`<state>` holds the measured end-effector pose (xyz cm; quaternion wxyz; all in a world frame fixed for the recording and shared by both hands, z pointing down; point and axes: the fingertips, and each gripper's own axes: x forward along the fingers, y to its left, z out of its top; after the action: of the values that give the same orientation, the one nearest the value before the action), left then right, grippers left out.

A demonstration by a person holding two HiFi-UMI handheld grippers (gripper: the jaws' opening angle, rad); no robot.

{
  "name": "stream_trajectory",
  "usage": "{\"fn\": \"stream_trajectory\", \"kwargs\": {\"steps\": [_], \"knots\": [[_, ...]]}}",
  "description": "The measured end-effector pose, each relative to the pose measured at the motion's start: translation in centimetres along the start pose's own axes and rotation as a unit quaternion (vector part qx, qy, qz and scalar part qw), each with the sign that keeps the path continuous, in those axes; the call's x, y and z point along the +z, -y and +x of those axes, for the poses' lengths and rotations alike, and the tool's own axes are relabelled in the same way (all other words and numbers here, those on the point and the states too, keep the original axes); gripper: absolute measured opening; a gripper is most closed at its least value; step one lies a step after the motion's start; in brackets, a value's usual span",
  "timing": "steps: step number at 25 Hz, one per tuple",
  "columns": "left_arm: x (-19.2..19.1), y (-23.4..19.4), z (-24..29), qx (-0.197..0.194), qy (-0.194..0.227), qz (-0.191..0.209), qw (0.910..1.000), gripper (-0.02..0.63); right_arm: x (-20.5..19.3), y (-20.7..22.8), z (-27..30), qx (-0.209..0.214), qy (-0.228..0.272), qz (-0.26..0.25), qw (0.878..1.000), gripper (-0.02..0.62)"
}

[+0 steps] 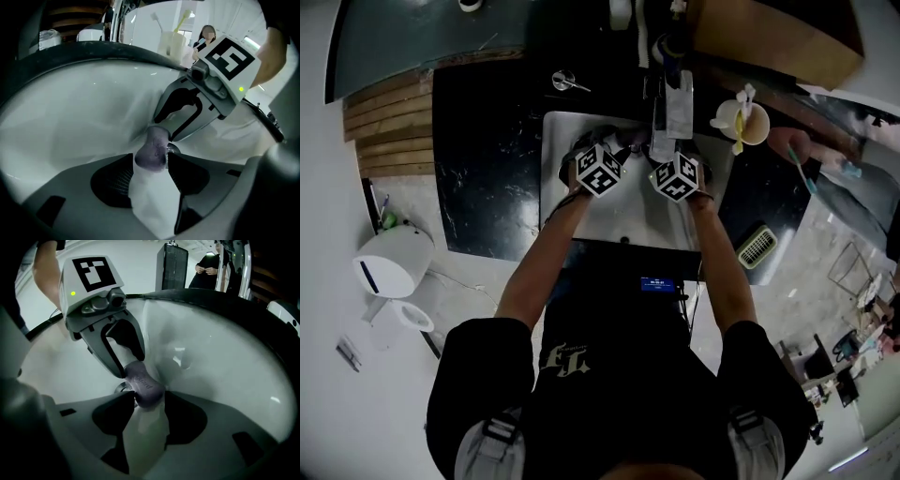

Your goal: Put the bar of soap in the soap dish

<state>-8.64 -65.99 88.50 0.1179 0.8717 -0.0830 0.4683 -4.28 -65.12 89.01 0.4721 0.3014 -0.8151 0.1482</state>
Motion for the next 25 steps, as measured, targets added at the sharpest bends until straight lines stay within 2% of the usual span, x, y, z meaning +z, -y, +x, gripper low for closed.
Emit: {"fn": "stream_trajectory", "kwargs": {"steps": [9, 13, 20, 25], "knots": [[-1.1, 0.1, 1.4, 0.011, -0.054, 0.055, 0.9969, 0.218, -0.4, -0.4, 1.3, -0.010, 0.005, -0.019, 1.000, 0.193], [-1.3, 0.1, 1.5, 0.007, -0.059, 0.077, 0.9952, 0.218, -0.5, -0.4, 1.2, -0.003, 0.006, -0.009, 1.000, 0.196], [-1.3, 0.4, 1.4, -0.029, -0.068, 0.121, 0.9899, 0.218, -0.3, -0.8, 0.8, 0.010, 0.012, -0.024, 1.000, 0.196], [-1.0, 1.0, 1.4, -0.058, -0.065, 0.161, 0.9831, 0.218, 0.4, -1.1, 1.1, 0.036, 0.005, -0.061, 0.998, 0.209]]}}
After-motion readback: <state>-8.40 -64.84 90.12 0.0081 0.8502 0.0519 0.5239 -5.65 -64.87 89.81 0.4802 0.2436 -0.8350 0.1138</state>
